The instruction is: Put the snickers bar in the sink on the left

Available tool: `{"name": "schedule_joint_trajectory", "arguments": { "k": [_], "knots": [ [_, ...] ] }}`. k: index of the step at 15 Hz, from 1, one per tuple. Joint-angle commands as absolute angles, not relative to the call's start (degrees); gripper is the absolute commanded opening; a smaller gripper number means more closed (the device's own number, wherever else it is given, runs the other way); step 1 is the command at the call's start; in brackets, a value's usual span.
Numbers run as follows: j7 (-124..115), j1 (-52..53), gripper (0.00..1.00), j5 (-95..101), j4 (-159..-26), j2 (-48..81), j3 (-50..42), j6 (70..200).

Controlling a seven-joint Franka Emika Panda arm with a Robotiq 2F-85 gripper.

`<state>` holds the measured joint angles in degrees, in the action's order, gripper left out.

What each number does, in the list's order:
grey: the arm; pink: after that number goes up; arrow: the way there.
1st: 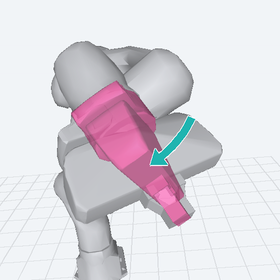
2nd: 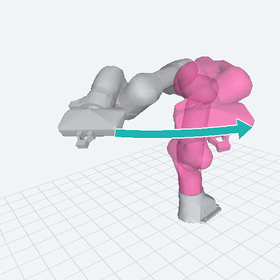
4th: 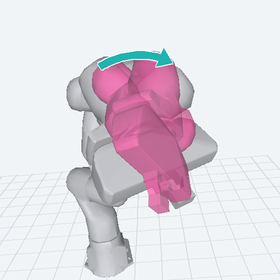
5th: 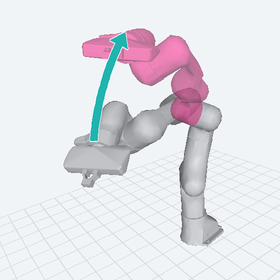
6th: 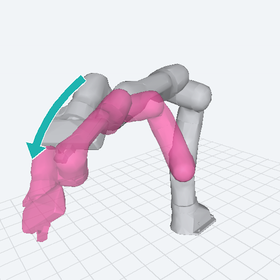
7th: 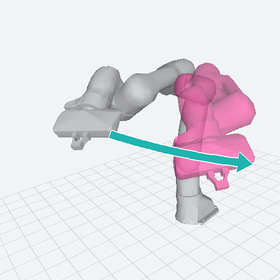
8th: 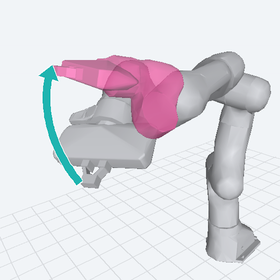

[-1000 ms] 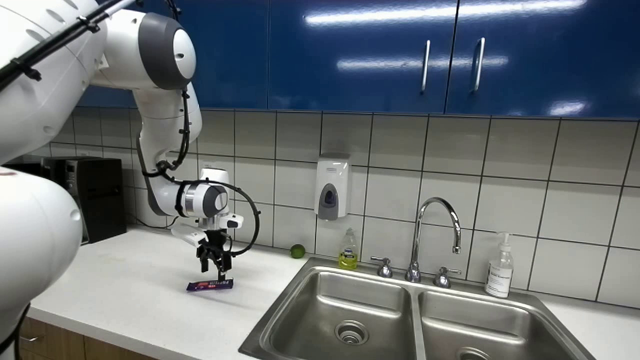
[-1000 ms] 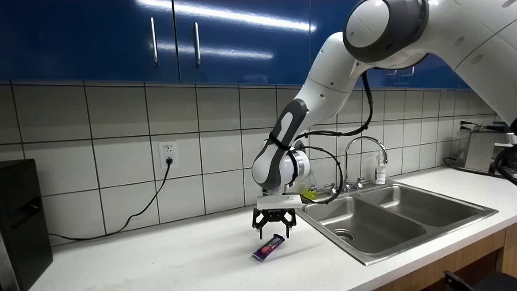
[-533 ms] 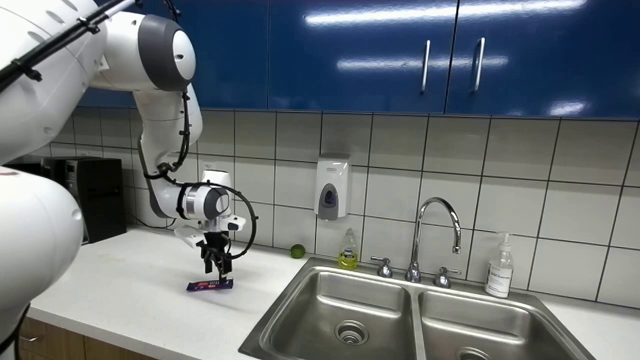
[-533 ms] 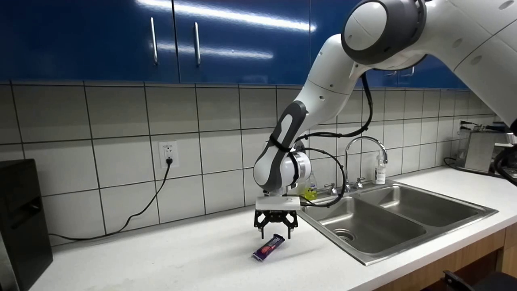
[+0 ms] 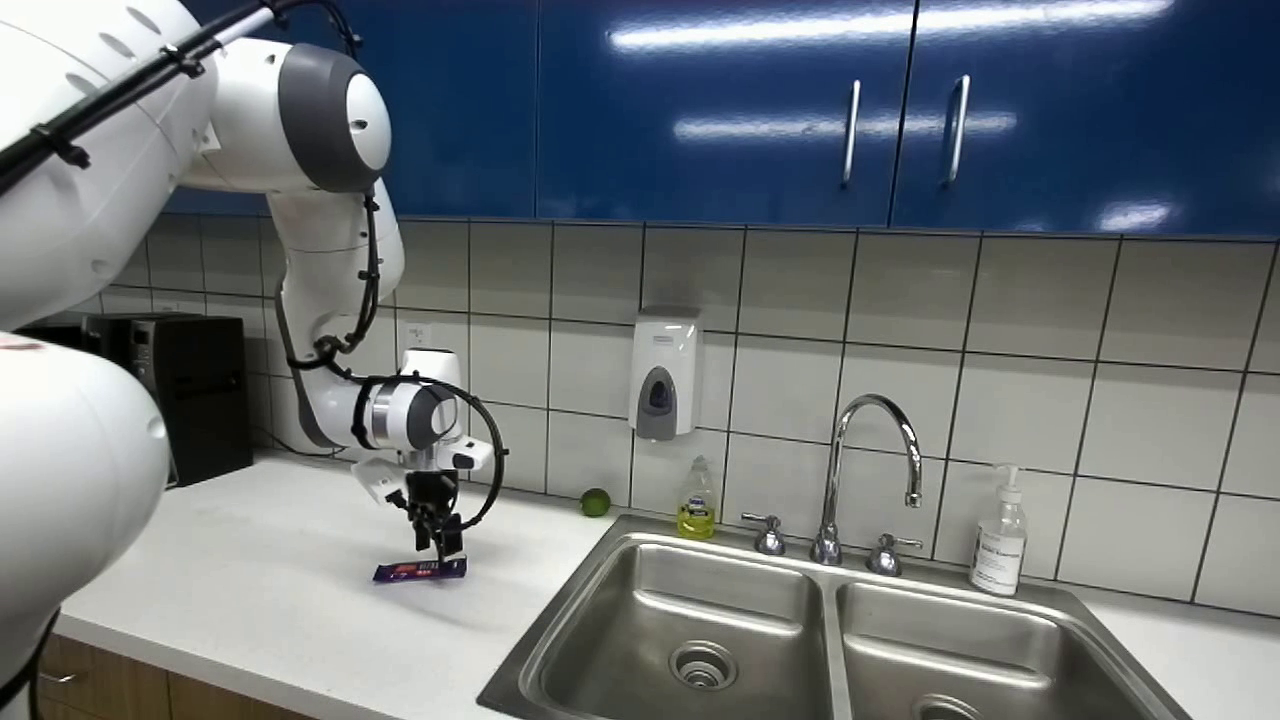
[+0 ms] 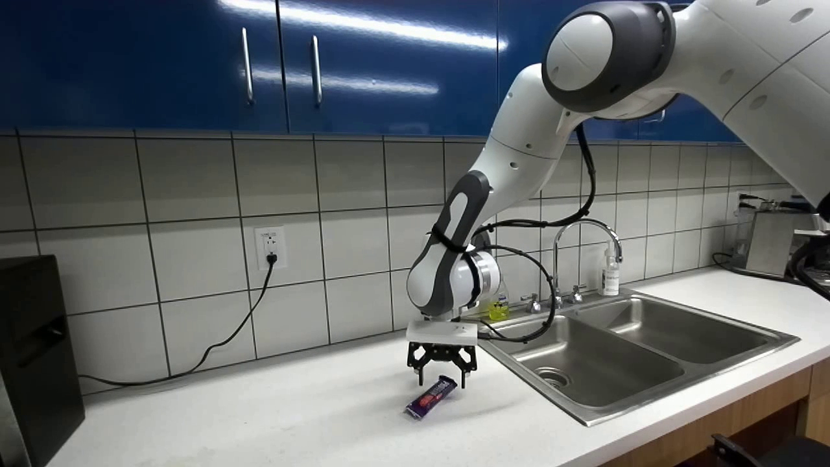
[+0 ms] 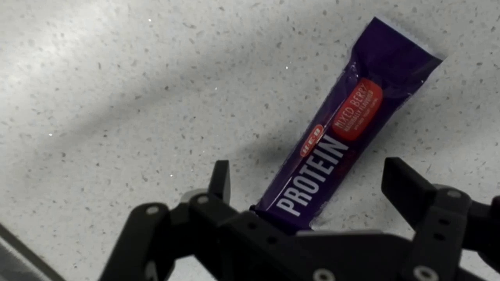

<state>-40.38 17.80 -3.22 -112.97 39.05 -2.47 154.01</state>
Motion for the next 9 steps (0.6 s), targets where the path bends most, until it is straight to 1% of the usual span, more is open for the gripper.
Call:
{"name": "schedule_joint_trajectory", "arguments": {
  "k": [1,9],
  "knots": [
    [-43.38,19.12,1.00,-4.15,-111.49,40.44,-3.80,155.05],
    [-46.16,19.55,1.00,-4.24,-108.29,42.85,-3.64,154.36]
  ]
}}
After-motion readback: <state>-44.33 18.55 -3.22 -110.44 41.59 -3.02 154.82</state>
